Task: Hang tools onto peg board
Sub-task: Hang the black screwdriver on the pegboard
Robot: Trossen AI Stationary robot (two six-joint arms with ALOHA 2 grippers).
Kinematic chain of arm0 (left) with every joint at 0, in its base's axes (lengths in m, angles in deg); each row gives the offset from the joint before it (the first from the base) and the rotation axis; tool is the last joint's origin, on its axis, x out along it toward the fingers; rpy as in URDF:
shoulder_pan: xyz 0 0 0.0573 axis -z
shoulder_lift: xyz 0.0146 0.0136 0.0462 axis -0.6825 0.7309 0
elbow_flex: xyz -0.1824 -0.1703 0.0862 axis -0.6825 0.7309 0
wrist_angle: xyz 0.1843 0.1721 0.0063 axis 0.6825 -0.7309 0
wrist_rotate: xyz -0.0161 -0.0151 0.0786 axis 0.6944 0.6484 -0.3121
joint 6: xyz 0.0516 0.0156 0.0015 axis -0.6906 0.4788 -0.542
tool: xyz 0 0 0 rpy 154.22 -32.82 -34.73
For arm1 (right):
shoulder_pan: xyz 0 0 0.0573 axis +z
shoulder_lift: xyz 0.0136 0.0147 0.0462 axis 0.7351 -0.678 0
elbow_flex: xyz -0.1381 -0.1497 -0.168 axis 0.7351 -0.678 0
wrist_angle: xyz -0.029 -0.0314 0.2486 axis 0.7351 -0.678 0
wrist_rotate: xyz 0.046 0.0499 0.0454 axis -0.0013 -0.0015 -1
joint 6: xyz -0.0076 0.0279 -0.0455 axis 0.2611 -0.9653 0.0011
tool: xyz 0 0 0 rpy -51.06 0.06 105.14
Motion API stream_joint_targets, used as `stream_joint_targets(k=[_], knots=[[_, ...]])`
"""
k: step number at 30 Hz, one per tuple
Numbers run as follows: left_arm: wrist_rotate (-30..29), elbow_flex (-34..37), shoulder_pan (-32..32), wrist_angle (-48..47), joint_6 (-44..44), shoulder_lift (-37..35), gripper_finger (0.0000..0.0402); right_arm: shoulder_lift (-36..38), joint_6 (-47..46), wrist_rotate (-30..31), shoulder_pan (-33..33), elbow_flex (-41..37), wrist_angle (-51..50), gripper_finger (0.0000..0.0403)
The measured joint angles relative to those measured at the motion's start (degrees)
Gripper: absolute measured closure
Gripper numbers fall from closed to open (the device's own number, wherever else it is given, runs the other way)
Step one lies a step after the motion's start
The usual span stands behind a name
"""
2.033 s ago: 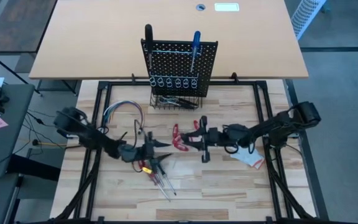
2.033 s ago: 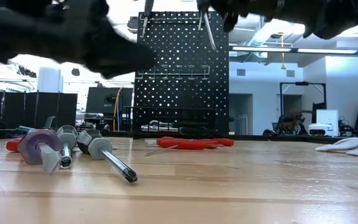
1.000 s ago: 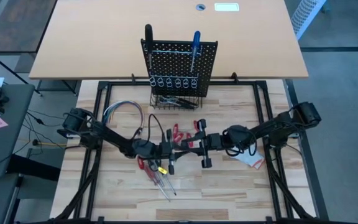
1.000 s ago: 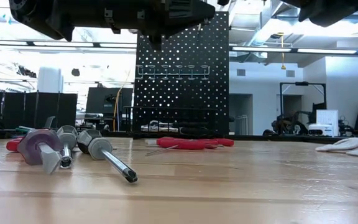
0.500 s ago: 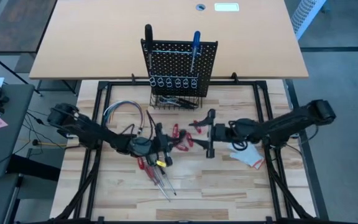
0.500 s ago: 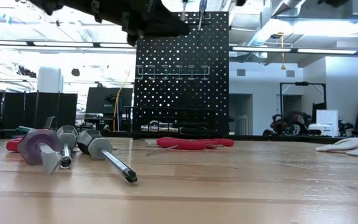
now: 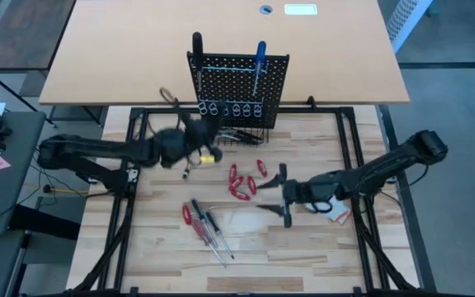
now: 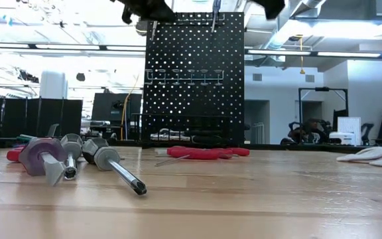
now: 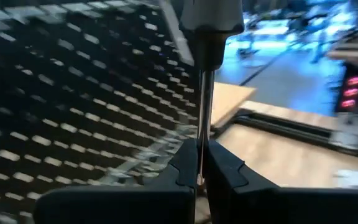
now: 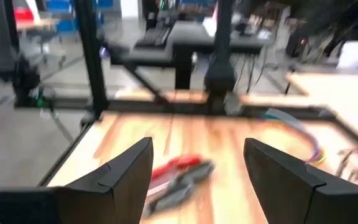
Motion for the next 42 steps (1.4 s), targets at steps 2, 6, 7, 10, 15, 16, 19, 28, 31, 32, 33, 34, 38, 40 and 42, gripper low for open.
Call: stream_joint_targets(k=[2, 6, 7, 10, 15, 16, 19, 28, 31, 32, 33, 34, 38, 40, 42], knots=[[0.3, -4.2, -2.7, -4.5, -0.5, 0.3, 0.0399, -2.8, -1.0, 0.0, 0.9, 0.0, 0.8, 0.0143], [0.3, -9.6, -7.6, -8.2, -0.5, 0.8, 0.0399, -8.2, -2.2, 1.2, 2.1, 0.0, 3.5, 0.0143], [0.3, -10.3, -8.6, -8.0, -0.3, 0.8, 0.0399, -9.4, -2.4, 1.8, 2.4, 0.0, 4.6, 0.0143], [0.4, -11.3, -11.5, -8.0, 0.3, 0.8, 0.04, -11.4, -2.4, 2.6, 3.0, -0.1, 5.7, 0.0143], [5.9, -11.6, -16.2, -7.6, 3.2, 1.5, 0.0401, -11.9, -2.4, 2.6, 3.1, 0.0, 6.8, 0.0143], [6.9, -11.6, -17.1, -7.9, 3.6, 1.6, 0.0401, -11.7, -2.4, 2.6, 3.1, 0.0, 6.8, 0.0143], [10.4, -11.5, -19.1, -7.2, 3.6, 2.7, 0.0401, -11.3, -2.4, 2.7, 2.9, 0.0, 7.4, 0.0143], [12.2, -11.5, -22.5, -6.9, 6.2, 5.6, 0.0401, -11.3, -2.1, 2.7, 3.0, 0.0, 8.2, 0.0143], [12.2, -11.5, -23.2, -7.3, 6.9, 6.2, 0.0399, -11.3, -2.1, 2.7, 3.0, 0.0, 8.3, 0.0143], [12.2, -11.5, -23.4, -7.5, 7.3, 6.2, 0.0396, -11.3, -2.1, 2.7, 3.0, 0.0, 8.2, 0.0143], [12.3, -11.5, -23.5, -7.5, 7.5, 6.2, 0.0393, -11.3, -2.1, 2.7, 3.0, 0.0, 8.1, 0.0143], [12.4, -11.5, -23.5, -7.4, 7.7, 6.3, 0.0389, -11.3, -2.1, 2.7, 3.0, 0.0, 8.1, 0.0143], [12.2, -11.5, -23.5, -7.3, 7.5, 6.6, 0.0368, -11.3, -1.9, 2.7, 3.0, 0.0, 8.0, 0.0143], [12.0, -11.5, -23.4, -7.7, 7.1, 6.6, 0.0351, -11.3, -1.9, 2.7, 3.0, 0.0, 7.7, 0.0143], [11.8, -11.5, -23.0, -9.4, 6.8, 6.5, 0.0332, -11.3, -1.9, 2.7, 3.0, 0.0, 7.5, 0.0143]])
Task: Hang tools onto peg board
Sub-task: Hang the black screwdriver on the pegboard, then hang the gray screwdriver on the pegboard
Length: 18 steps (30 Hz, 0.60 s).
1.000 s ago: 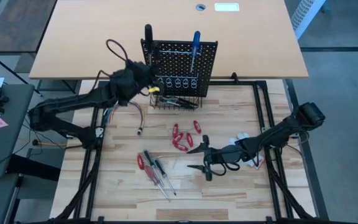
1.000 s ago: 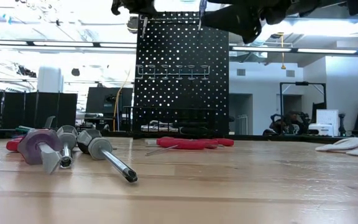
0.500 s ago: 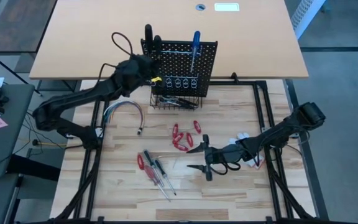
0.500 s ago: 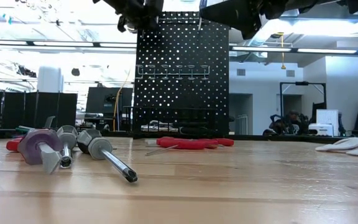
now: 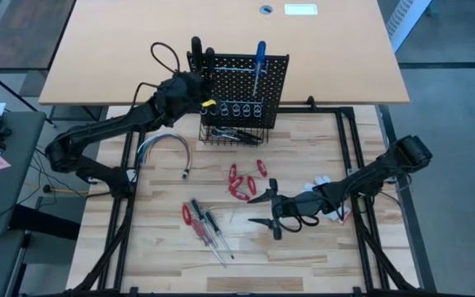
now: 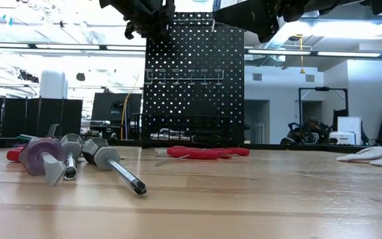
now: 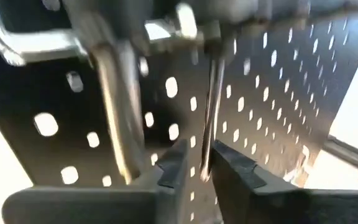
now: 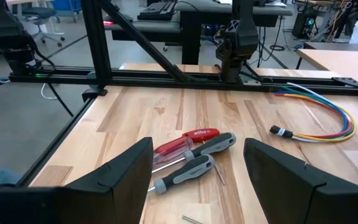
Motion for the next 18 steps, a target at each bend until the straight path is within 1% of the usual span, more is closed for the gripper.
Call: stream_joint_targets(k=[6, 9, 12, 18], knots=[[0.2, 0.0, 1.0, -7.5, 1.2, -1.9, 0.0261, 0.0, -0.4, 0.0, 0.0, 0.0, -0.6, 0.0143], [0.1, 0.0, 2.1, -9.6, 0.4, -3.0, 0.0236, 0.0, -0.4, 0.0, -0.1, 0.0, -1.2, 0.0143], [0.2, 0.0, 3.5, -10.9, -0.3, -4.7, 0.0228, 0.0, -0.5, 0.0, -0.5, 0.0, -1.6, 0.0143], [-0.7, 0.0, 7.6, -15.1, -0.4, -8.4, 0.0227, 0.0, -0.6, 0.0, -0.9, 0.0, -2.5, 0.0143]])
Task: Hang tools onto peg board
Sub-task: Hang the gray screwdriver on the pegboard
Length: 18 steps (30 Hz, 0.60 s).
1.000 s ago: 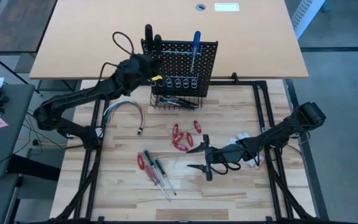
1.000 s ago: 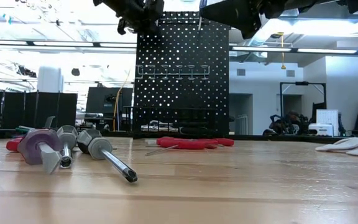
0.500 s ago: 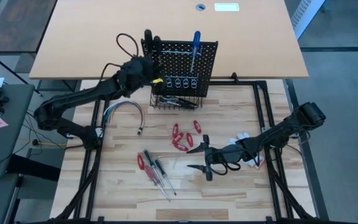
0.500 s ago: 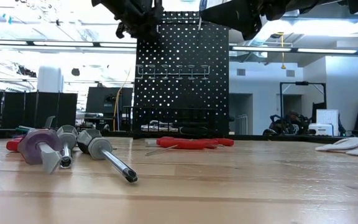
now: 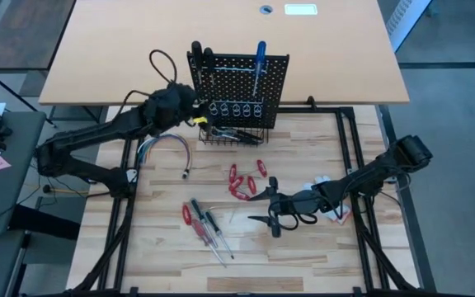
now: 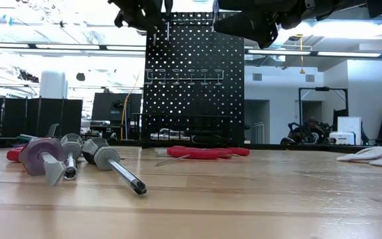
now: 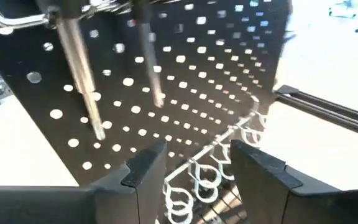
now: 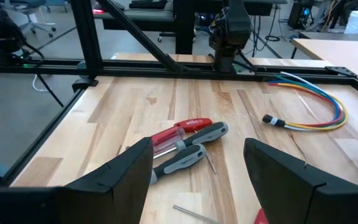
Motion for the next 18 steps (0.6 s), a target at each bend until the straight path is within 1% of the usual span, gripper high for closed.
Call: stream_joint_targets(k=[6, 11, 13, 16, 18], knots=[[-3.0, 0.0, 6.9, -8.1, 0.0, -2.9, 0.023, 0.0, -1.3, 0.0, 0.1, 0.0, -0.5, 0.0143], [-3.1, 0.3, 15.7, -21.2, 4.1, -3.4, 0.0233, -0.4, -3.2, 0.0, -0.2, 0.0, -3.0, 0.0143], [-4.1, 2.0, 20.2, -24.1, 6.6, -3.5, 0.0233, -1.6, -4.8, -0.6, -0.7, 0.0, -3.0, 0.0143], [-5.4, 6.6, 27.4, -24.7, 10.4, -3.4, 0.0233, -5.1, -6.8, -2.7, -2.2, 0.1, -0.7, 0.0143], [-7.2, 10.1, 32.2, -24.6, 14.8, -3.4, 0.0233, -8.4, -7.8, -3.8, -3.3, 1.6, 0.2, 0.0143]])
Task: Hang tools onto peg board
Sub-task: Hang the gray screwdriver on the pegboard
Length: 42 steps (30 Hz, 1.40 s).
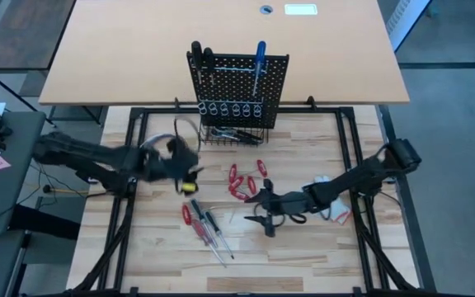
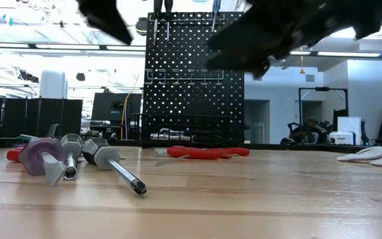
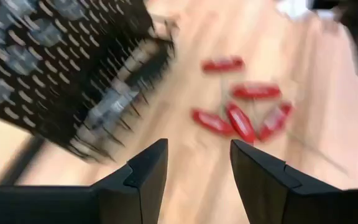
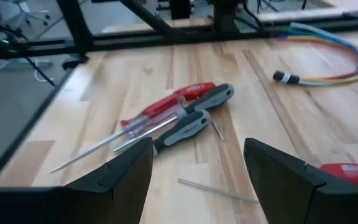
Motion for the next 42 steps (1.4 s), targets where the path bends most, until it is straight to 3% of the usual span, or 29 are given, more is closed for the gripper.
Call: stream_joint_targets(k=[6, 11, 16, 21, 33, 36, 42], knots=[[-12.9, 12.9, 11.9, 5.0, 18.7, 0.2, 0.0233, -10.7, -1.3, -0.7, -3.0, 12.3, -5.8, 0.0143], [-20.2, 23.3, 16.1, 9.4, 30.7, 0.3, 0.0234, -20.2, -7.9, -1.1, -5.0, 28.3, -25.0, 0.0143], [-21.4, 27.4, 16.1, 8.9, 34.7, 0.1, 0.0234, -28.6, -12.6, -1.1, -6.1, 43.3, -40.4, 0.0143], [-21.4, 27.2, 16.1, 9.9, 33.5, 0.1, 0.0234, -33.4, -16.3, -4.4, -6.1, 53.8, -47.2, 0.0143], [-21.2, 27.2, 16.1, 10.4, 33.8, 0.1, 0.0234, -42.5, -17.2, -9.1, -6.4, 62.3, -54.6, 0.015], [-21.3, 27.2, 16.1, 10.4, 33.6, 0.1, 0.0234, -42.5, -16.3, -9.8, -7.1, 62.3, -55.9, 0.018], [-21.0, 27.1, 16.1, 10.4, 34.0, 0.1, 0.0234, -42.2, -11.2, -8.5, -7.6, 62.1, -57.1, 0.0289]])
